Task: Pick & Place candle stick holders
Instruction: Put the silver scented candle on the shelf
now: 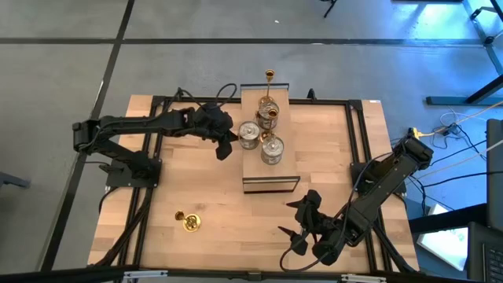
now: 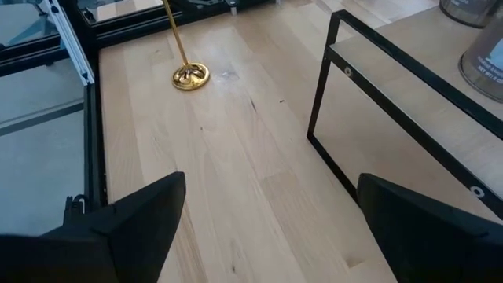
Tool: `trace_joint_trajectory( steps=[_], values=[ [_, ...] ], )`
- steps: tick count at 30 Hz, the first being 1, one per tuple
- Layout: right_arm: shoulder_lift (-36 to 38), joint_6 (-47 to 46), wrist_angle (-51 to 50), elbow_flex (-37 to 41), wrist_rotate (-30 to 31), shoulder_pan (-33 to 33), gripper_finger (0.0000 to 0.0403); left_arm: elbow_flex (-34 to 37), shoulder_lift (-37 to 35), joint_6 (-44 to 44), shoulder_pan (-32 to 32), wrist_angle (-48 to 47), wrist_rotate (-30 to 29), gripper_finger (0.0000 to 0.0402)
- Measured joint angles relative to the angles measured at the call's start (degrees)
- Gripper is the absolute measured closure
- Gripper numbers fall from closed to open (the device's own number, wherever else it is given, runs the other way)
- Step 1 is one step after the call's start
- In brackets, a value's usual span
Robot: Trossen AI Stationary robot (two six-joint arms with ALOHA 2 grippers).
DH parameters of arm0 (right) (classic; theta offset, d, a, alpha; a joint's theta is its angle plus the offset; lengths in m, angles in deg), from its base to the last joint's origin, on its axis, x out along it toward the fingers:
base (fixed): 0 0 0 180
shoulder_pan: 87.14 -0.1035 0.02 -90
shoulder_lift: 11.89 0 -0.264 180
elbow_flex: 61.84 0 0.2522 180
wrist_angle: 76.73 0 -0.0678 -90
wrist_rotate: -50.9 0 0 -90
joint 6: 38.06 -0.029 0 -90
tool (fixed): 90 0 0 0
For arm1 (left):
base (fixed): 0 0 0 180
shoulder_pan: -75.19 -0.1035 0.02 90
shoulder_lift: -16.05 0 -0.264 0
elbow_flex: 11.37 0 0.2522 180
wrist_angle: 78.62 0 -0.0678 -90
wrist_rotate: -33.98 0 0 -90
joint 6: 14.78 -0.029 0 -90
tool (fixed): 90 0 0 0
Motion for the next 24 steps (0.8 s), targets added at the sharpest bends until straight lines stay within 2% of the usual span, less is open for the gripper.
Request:
trace_joint_trajectory(
  steps=[9, 24],
  values=[
    [0.0, -1.09, -0.92, 0.0, 0.44, 0.0, 0.0025, 0.0, 0.0, -0.33, -0.51, 1.44, 2.91, 0.04],
    [0.0, -1.48, -1.75, 0.0, 0.61, 0.0, 0.0025, 0.0, 0.24, -0.31, -0.53, 2.77, 3.69, 0.04]
  ],
)
